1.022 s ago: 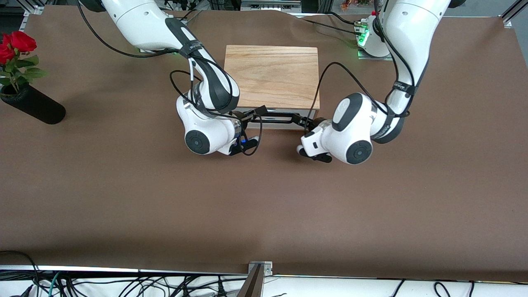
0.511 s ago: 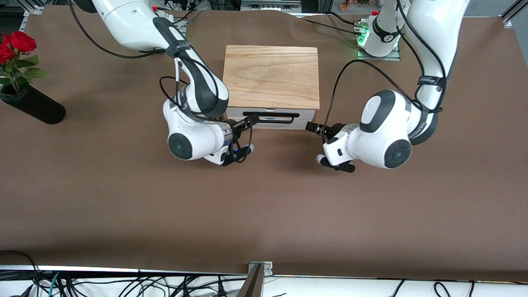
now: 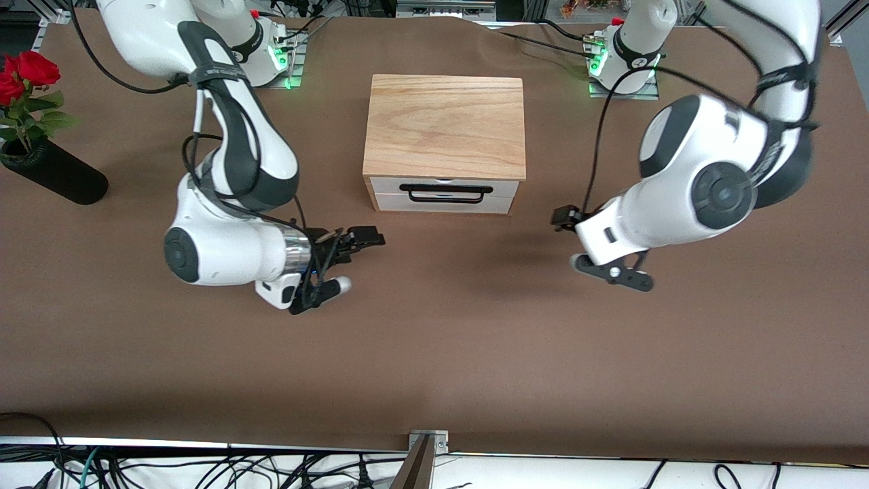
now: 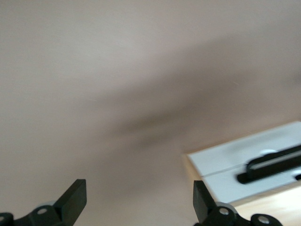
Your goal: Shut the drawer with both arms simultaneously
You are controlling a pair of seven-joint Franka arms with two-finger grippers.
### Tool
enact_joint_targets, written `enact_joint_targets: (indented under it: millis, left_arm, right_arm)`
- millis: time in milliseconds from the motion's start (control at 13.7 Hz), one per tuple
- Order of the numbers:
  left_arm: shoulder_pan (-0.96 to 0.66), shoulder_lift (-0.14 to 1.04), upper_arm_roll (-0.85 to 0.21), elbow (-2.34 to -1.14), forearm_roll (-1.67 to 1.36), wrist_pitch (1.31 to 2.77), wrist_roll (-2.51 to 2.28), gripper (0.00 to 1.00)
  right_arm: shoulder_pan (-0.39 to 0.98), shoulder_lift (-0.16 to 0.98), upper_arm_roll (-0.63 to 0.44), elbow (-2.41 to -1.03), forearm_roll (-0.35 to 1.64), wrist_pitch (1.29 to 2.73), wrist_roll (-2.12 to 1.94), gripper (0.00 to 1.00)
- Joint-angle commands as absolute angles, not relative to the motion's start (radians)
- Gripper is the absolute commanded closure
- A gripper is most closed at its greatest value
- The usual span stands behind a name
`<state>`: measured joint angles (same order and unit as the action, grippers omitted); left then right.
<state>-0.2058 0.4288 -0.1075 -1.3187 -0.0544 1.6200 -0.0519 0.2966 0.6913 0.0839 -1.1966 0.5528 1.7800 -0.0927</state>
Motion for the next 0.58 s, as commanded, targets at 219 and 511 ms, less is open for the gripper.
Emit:
enact_joint_targets:
  millis: [219,511]
  left_arm:
    - [-0.06,0.178,-0.106,-1.416,0.095,1.612,-0.051,0.0]
    - [-0.04,0.048,-0.06,-1.57,0.034,1.641,-0.055,0.0]
  right_arm:
    - [0.29,0.586,-0.001,-1.25,0.465,1.758,-0.133,0.0]
    - [0.233,0.467,-0.046,-1.394,0.417,1.843,-0.164,0.0]
